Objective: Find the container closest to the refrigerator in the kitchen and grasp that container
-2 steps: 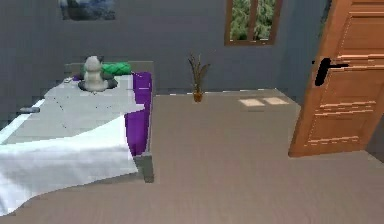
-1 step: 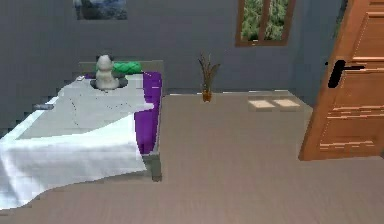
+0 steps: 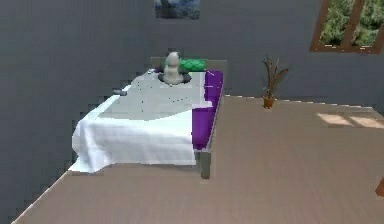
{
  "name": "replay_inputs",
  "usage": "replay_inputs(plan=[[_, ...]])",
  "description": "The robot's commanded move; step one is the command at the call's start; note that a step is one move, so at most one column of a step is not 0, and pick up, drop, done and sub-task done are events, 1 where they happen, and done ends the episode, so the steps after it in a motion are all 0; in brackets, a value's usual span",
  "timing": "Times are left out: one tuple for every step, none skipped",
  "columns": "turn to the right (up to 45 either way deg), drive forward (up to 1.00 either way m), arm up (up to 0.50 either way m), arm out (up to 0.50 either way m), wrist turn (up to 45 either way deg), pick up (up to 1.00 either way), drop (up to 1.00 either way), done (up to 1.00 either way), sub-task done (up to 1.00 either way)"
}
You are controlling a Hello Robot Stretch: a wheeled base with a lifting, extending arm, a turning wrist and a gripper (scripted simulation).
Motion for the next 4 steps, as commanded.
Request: replay_inputs(plan=[[0.0,0.15,0.00,0.00,0.0,0.00,0.00,0.00,0.00],[9.0,0.00,0.00,0.00,0.0,0.00,0.00,0.00,0.00],[0.0,0.65,0.00,0.00,0.0,0.00,0.00,0.00,0.00],[45.0,0.00,0.00,0.00,0.0,0.00,0.00,0.00,0.00]])
